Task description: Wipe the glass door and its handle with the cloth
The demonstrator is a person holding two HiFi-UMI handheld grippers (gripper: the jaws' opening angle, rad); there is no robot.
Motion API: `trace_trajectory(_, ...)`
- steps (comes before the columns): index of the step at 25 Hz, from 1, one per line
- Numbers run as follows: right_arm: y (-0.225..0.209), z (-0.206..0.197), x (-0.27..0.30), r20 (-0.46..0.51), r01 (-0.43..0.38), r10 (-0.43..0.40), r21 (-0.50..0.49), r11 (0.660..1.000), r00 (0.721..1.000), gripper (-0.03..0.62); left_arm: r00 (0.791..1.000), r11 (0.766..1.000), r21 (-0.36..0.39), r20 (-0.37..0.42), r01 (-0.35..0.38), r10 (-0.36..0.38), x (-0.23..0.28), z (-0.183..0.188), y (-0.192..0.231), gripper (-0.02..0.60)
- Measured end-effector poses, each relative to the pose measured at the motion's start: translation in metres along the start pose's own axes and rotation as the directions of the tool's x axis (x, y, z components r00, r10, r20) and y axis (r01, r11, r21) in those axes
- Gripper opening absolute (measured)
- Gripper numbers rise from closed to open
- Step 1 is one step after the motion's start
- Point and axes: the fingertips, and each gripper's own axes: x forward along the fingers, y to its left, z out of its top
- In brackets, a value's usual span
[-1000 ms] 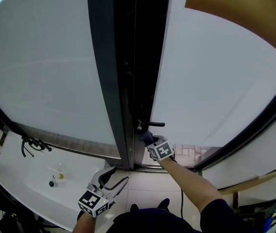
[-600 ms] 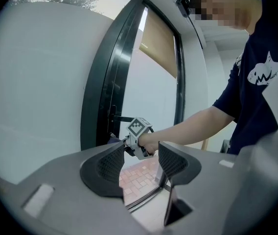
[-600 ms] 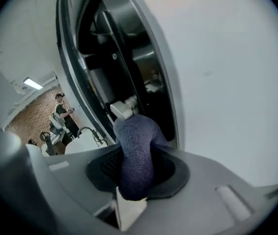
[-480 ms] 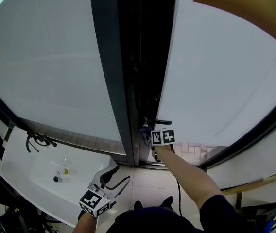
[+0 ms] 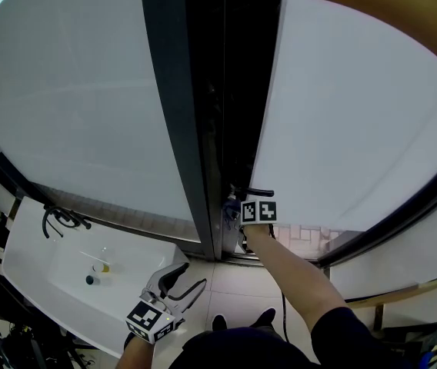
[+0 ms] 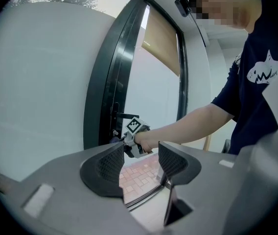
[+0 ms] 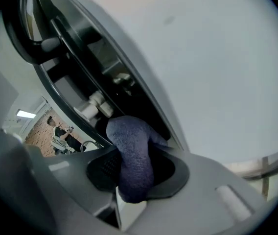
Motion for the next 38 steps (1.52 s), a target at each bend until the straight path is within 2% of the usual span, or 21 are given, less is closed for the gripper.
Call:
trace_trajectory(4, 0.000, -0.008, -0.001, 0.003, -0.009, 0.009, -0.020, 1.000, 1.000, 0.101, 1.000, 1.000, 0.005, 0.014, 0.001, -0.001, 0.000, 0.000, 0.000, 0.215)
trace_trajectory(10, 0.014, 0.008, -0.026, 0.101, -0.104, 0.100, 0.035, 0.994, 0.990, 0.100, 1.000, 1.000, 0.006, 0.020, 0.010, -0.010, 0.001, -0.001, -0.001, 0.215)
trace_trajectory(13, 0.016, 0.015, -0.025, 0.101, -0.091, 0.089, 0.024, 0.996, 0.991, 0.101, 1.000, 1.000, 0.008, 0.027, 0.011, -0.011, 0.005, 0.000, -0.001, 0.215)
trace_trajectory(17, 0.011, 0.016, -0.017, 0.073, -0.034, 0.033, 0.005, 0.999, 0.997, 0.101, 1.000, 1.000, 0.002, 0.020, 0.016, -0.016, 0.005, -0.004, -0.001, 0.215)
trace_trajectory(21, 0.009, 0.011, -0.008, 0.019, 0.008, -0.006, -0.075, 0.997, 1.000, 0.101, 1.000, 1.000, -0.005, 0.012, 0.009, -0.009, 0.003, -0.007, 0.002, 0.215)
trace_trajectory(27, 0.004, 0.005, 0.000, -0.018, 0.103, -0.109, -0.218, 0.970, 0.994, 0.101, 1.000, 1.000, 0.007, 0.015, 0.017, -0.017, 0.006, -0.001, -0.005, 0.215)
trace_trajectory(31, 0.000, -0.006, -0.002, -0.032, 0.131, -0.151, -0.336, 0.933, 0.988, 0.101, 0.999, 0.999, 0.020, 0.021, 0.027, -0.027, 0.003, 0.000, -0.010, 0.215)
trace_trajectory(34, 0.005, -0.018, -0.016, -0.015, 0.112, -0.128, -0.387, 0.915, 0.992, 0.101, 0.999, 0.999, 0.028, 0.025, 0.029, -0.030, -0.001, 0.000, -0.011, 0.215)
trace_trajectory(38, 0.022, -0.033, -0.048, 0.048, 0.051, -0.036, -0.368, 0.928, 0.998, 0.101, 0.999, 0.999, 0.042, 0.031, 0.031, -0.032, -0.003, 0.006, -0.009, 0.215)
